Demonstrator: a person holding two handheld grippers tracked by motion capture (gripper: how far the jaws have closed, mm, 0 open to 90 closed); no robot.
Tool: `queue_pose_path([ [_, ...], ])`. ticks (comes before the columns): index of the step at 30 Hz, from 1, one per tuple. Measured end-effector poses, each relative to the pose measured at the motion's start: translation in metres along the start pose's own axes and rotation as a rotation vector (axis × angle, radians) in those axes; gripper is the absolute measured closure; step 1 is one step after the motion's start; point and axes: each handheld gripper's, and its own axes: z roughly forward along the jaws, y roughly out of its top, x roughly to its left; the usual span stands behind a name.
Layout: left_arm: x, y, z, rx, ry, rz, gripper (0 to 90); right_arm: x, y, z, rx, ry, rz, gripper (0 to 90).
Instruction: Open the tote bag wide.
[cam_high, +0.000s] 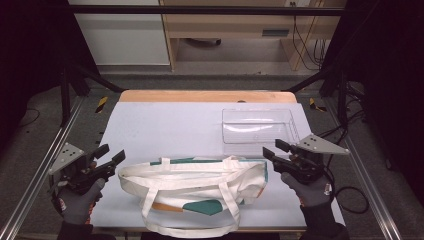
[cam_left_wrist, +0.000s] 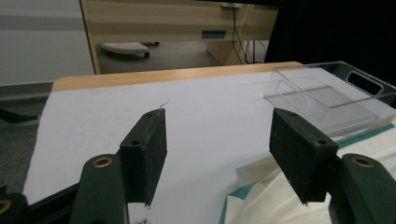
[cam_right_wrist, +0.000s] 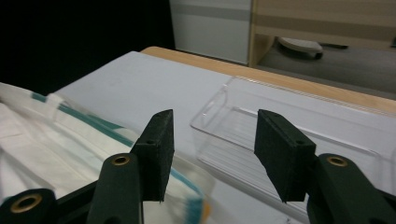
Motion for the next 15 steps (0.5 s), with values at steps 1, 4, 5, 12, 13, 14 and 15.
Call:
queue_pose_path([
  [1,-0.003,0.0,0.002,0.012,-0.011,0.008,36.2,0.004,0.003,0.003,0.01,0.018,-0.003,47.3],
  [4,-0.009,-0.001,0.007,0.036,-0.01,0.023,34.8,0.011,0.006,0.012,0.046,0.03,-0.017,47.1],
  [5,-0.013,-0.003,0.014,0.072,-0.012,0.044,34.1,0.017,0.004,0.023,0.087,0.038,-0.024,47.0],
  [12,-0.02,-0.013,0.028,0.15,-0.051,0.081,31.9,0.017,-0.013,0.041,0.188,0.047,-0.026,45.2],
  [13,-0.021,-0.017,0.033,0.174,-0.055,0.091,31.6,0.016,-0.016,0.042,0.196,0.049,-0.023,45.4],
  [14,-0.022,-0.019,0.035,0.189,-0.057,0.095,31.4,0.015,-0.02,0.042,0.199,0.055,-0.012,46.2],
  [15,-0.022,-0.022,0.038,0.205,-0.063,0.1,31.1,0.014,-0.022,0.041,0.203,0.058,-0.009,47.6],
])
